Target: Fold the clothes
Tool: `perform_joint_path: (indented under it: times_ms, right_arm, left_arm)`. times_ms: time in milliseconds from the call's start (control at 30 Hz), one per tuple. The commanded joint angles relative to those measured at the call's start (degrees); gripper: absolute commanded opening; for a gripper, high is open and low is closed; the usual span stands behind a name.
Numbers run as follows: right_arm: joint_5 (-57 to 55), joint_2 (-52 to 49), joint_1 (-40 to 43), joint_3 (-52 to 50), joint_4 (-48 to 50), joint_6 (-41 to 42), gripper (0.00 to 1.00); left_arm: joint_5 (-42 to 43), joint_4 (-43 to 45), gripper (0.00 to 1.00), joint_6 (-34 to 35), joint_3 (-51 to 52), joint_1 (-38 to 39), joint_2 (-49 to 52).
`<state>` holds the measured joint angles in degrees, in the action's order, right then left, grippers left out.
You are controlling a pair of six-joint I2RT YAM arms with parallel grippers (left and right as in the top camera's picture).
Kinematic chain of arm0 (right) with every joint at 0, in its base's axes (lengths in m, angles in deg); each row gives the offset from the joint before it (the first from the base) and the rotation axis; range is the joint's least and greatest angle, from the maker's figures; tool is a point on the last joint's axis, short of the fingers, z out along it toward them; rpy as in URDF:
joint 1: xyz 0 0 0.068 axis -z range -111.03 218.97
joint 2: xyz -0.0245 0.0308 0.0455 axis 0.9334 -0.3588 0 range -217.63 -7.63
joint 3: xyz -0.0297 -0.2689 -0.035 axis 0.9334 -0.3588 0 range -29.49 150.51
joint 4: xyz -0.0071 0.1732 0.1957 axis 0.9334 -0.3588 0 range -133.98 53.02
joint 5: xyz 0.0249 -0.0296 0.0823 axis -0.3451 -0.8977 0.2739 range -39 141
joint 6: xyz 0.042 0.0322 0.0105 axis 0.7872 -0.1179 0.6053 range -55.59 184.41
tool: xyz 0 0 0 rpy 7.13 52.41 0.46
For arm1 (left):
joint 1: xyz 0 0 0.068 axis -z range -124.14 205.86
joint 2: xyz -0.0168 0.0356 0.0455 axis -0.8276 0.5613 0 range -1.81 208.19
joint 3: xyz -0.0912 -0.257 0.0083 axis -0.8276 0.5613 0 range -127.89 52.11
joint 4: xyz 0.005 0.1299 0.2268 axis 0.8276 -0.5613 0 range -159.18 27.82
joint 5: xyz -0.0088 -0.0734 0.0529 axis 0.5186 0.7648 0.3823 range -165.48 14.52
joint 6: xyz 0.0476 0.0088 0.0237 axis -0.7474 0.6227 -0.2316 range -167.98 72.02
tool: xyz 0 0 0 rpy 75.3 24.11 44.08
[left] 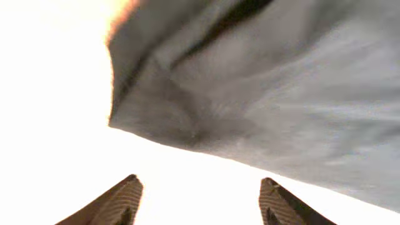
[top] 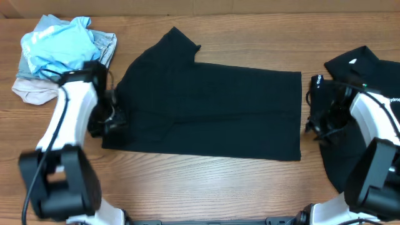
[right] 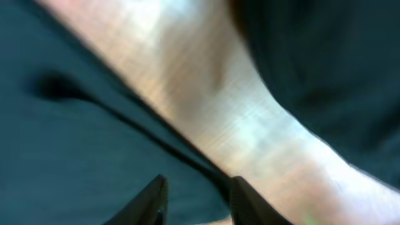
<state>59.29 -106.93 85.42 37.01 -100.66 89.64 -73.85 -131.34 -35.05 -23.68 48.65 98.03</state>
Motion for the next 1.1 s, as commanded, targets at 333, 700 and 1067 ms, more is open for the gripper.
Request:
perform_joint_path:
  times_ms: [333, 700, 1067]
  right_arm:
    - [9.40, 2.10, -6.32, -3.19, 5.68, -3.67, 0.09]
    - [4.52, 2.12, -4.44, -20.65, 17.09, 15.19, 0.04]
    - [4.39, 3.48, 0.46, -17.99, 8.02, 11.80, 0.04]
  left_arm:
    - [2.01, 10.12, 0.04, 5.31, 6.36, -0.02, -0.48]
    - [0.87, 15.63, 0.04, 7.50, 17.40, -7.80, 8.07]
    - [-0.13, 9.09, 0.04, 7.10, 19.32, -17.27, 7.74]
